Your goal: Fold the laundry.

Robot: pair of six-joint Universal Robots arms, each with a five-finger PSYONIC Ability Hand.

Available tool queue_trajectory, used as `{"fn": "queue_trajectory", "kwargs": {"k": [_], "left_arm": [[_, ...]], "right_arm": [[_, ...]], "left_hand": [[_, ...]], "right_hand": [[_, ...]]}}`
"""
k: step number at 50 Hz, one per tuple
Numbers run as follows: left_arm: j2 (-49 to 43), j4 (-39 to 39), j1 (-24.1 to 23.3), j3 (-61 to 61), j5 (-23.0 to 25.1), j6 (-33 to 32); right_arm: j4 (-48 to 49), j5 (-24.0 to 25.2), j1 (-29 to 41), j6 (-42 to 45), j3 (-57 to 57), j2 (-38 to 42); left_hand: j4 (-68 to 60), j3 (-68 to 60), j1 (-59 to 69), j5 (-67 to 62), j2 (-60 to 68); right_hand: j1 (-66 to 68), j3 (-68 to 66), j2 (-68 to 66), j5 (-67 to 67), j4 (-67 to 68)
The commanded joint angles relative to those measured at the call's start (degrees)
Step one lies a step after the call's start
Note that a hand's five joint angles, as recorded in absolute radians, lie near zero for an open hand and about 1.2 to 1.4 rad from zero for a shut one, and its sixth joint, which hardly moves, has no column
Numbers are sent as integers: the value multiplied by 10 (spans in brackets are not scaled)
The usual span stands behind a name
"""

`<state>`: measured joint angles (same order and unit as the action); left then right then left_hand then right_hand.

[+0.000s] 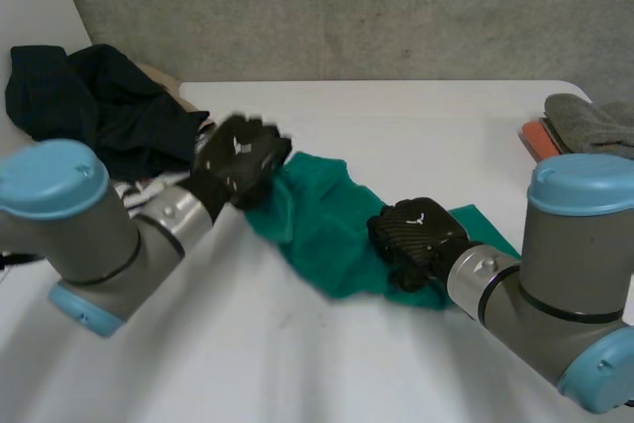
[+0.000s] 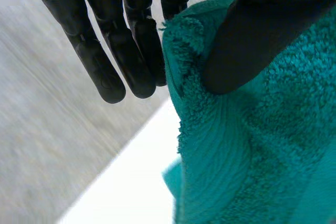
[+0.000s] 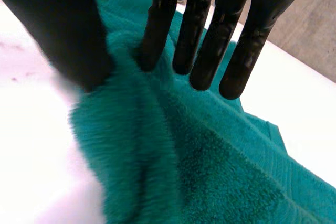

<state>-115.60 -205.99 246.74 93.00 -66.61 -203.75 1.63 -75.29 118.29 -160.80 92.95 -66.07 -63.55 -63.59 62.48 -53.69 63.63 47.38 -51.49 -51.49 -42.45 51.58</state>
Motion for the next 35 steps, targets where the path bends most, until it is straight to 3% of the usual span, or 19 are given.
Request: {"fn": "queue_trajectory", "kwargs": {"k": [1, 6, 13, 17, 20, 26, 30, 35], "left_arm": [[25, 81, 8, 25, -3, -98], [95, 178, 5, 17, -10, -133], [168, 228, 0, -2, -28, -122], [196, 226, -18, -17, -60, -62], [201, 226, -32, -35, -108, 24], [143, 225, -74, -68, -207, 198], [86, 228, -98, -93, -266, 250], [26, 225, -120, -107, -331, 281]], "right_arm": [[-12, -13, -3, 0, -15, -5], [-24, -13, -4, -1, -16, -71], [-25, -12, -40, 1, -20, -131], [-25, -13, -53, 1, -33, -147], [-26, -14, -55, 1, -39, -146], [-25, -72, -54, 22, -44, -135], [-25, -121, -48, 51, -44, -113], [-23, -134, -48, 67, -49, -89]], "left_hand": [[243, 244, -233, 245, -244], [408, 409, -398, 410, -409], [448, 448, -437, 449, -448], [481, 482, -470, 483, -482], [481, 482, -470, 483, -482], [473, 473, -462, 474, -474], [471, 472, -460, 473, -472], [426, 426, -415, 427, -427]], "right_hand": [[-139, 180, 180, 190, -181], [-314, 355, 355, 364, -356], [-374, 415, 415, 424, -416], [-374, 415, 415, 424, -416], [-374, 415, 415, 424, -416], [-374, 415, 415, 424, -416], [-374, 415, 415, 424, -416], [-374, 415, 415, 424, -416]]}}
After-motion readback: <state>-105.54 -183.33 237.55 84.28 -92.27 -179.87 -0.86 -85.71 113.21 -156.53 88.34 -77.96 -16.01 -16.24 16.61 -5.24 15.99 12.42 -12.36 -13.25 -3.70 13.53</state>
